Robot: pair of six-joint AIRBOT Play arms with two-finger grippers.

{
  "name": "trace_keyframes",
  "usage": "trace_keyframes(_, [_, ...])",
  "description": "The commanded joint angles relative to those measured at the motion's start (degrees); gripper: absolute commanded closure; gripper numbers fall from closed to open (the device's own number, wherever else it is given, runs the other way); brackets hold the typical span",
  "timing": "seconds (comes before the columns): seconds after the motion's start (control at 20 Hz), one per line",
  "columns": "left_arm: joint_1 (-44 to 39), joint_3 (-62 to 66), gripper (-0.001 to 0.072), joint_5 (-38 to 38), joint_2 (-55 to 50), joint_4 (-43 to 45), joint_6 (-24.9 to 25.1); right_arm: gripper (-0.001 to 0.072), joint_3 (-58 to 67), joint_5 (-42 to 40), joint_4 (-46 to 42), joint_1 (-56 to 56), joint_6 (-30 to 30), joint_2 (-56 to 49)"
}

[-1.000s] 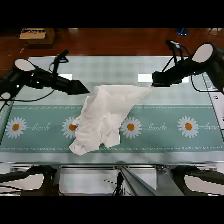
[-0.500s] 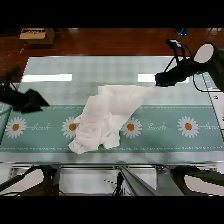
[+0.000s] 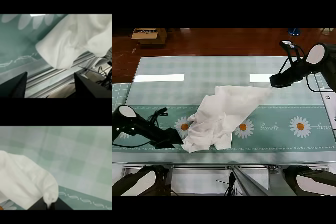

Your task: Fold the shirts.

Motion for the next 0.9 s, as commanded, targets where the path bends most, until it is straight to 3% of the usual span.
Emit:
trace_keyframes(0.0, [-5.7, -2.4, 0.0038, 6.9, -0.6, -6.4, 0.1, 0.0676, 0.0, 0.6, -1.5, 0.0, 0.1, 0.0])
trace_keyframes(0.15, [-9.6, -2.3, 0.0053, 10.3, -2.4, -10.1, 0.1, 0.0676, 0.0, 0.7, -1.9, 0.0, 0.1, 0.0])
trace_keyframes(0.2, [-10.9, -2.3, 0.0100, 10.8, -3.3, -11.1, 0.2, 0.0676, 0.0, 0.7, -1.8, 0.0, 0.1, 0.0])
trace_keyframes(0.25, [-11.9, -2.3, 0.0262, 11.3, -4.1, -11.3, 0.2, 0.0676, 0.0, 0.7, -1.9, 0.0, 0.1, 0.0])
trace_keyframes(0.3, [-12.7, -2.3, 0.0360, 12.1, -4.7, -11.3, 0.2, 0.0676, 0.0, 0.8, -1.8, 0.0, 0.2, 0.0])
trace_keyframes(0.35, [-12.9, -2.3, 0.0563, 12.1, -4.9, -11.4, 0.2, 0.0676, 0.0, 0.9, -1.9, 0.0, 0.2, 0.0])
trace_keyframes(0.4, [-12.9, -2.3, 0.0680, 11.6, -4.9, -11.7, 0.9, 0.0676, 0.0, 1.1, -1.9, 0.0, 0.2, 0.0])
trace_keyframes(0.6, [-12.7, 1.1, 0.0682, 7.7, -3.4, -11.8, 3.9, 0.0676, 0.0, 2.0, -4.1, 0.0, 0.2, 0.0])
trace_keyframes(0.85, [-10.1, 16.2, 0.0683, 6.7, 7.9, -11.9, 2.9, 0.0676, 0.0, 2.5, -5.3, 0.0, 0.2, 1.9])
